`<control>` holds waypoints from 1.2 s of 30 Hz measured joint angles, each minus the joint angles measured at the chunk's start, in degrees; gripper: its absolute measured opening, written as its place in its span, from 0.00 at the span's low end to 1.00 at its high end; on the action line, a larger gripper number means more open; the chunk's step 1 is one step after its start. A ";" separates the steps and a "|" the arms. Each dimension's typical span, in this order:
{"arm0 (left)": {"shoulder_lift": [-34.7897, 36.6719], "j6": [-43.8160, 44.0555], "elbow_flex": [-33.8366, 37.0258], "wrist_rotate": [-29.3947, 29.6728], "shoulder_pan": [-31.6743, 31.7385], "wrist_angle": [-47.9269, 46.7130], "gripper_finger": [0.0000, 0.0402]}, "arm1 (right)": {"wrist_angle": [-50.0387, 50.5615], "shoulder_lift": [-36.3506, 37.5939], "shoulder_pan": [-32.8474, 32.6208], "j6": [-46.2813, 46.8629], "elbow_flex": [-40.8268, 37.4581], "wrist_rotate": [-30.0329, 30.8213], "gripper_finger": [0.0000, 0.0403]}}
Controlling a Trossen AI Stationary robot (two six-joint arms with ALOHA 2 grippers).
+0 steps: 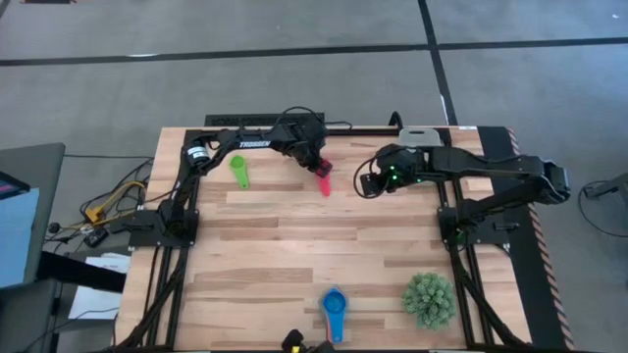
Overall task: Nest measuring cups in basket
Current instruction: Stack the red measuring cup on top of the blue of measuring cup
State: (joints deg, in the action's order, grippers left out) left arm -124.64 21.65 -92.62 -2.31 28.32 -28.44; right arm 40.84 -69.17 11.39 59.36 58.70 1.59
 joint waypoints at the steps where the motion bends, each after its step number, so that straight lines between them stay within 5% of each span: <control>1: 0.00 -0.30 0.00 -0.04 0.06 -0.46 0.08 | 0.21 0.17 -0.11 0.50 0.00 -0.03 0.33; 5: 0.08 -1.86 -0.09 -0.69 0.17 -1.41 0.02 | 0.14 0.71 -0.47 1.13 0.04 0.26 0.32; 20: 5.65 -1.91 0.07 1.40 -2.00 -13.28 0.01 | 0.85 0.66 -2.72 -0.65 0.00 1.37 0.32; 36: 13.80 29.53 0.04 9.08 -26.78 -15.27 0.00 | 15.81 13.96 -18.20 -1.15 0.00 6.83 0.30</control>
State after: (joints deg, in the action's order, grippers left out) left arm -110.84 51.18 -92.58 6.76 1.55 -43.72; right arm 56.65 -55.20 -6.81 58.21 58.70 8.42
